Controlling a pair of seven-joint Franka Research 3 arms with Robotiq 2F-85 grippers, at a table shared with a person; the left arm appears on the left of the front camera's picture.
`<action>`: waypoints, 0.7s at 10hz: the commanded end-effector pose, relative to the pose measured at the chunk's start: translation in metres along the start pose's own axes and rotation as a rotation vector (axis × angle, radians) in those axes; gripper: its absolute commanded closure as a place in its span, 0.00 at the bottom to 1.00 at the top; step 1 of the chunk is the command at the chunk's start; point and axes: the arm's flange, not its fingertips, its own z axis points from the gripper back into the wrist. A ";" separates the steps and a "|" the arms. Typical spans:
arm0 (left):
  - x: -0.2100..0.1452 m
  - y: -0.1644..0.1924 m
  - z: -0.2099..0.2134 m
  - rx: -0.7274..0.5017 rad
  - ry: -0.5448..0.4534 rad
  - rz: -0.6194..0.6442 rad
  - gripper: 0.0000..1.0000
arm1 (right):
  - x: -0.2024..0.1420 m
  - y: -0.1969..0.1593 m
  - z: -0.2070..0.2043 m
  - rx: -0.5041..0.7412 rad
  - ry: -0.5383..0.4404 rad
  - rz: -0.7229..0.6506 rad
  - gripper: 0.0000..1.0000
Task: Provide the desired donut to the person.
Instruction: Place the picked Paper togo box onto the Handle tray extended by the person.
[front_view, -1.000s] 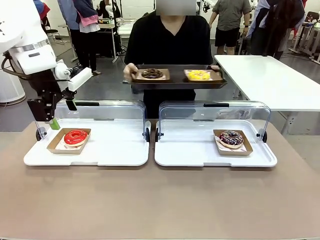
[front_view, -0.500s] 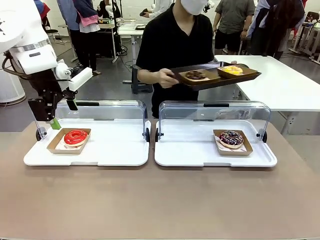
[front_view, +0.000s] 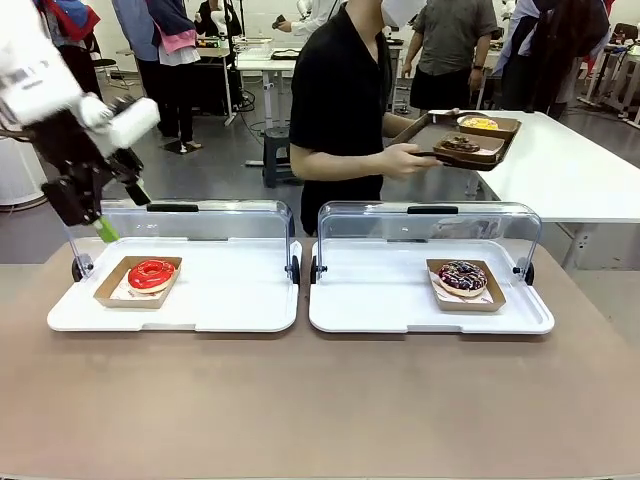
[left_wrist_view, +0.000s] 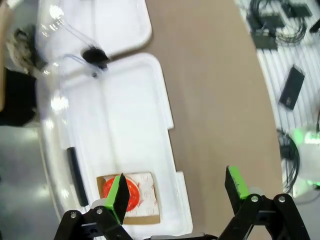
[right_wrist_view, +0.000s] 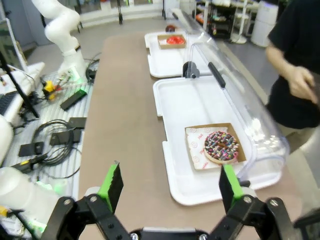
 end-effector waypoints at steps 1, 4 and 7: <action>-0.041 -0.008 0.032 -0.043 -0.257 0.022 0.00 | 0.000 -0.001 0.000 0.004 -0.009 0.001 0.00; -0.140 -0.027 0.065 -0.105 -0.562 0.005 0.00 | 0.000 -0.001 0.000 0.004 -0.009 0.001 0.00; -0.225 -0.036 0.060 -0.013 -0.686 0.147 0.00 | 0.000 -0.001 0.000 0.004 -0.009 0.001 0.00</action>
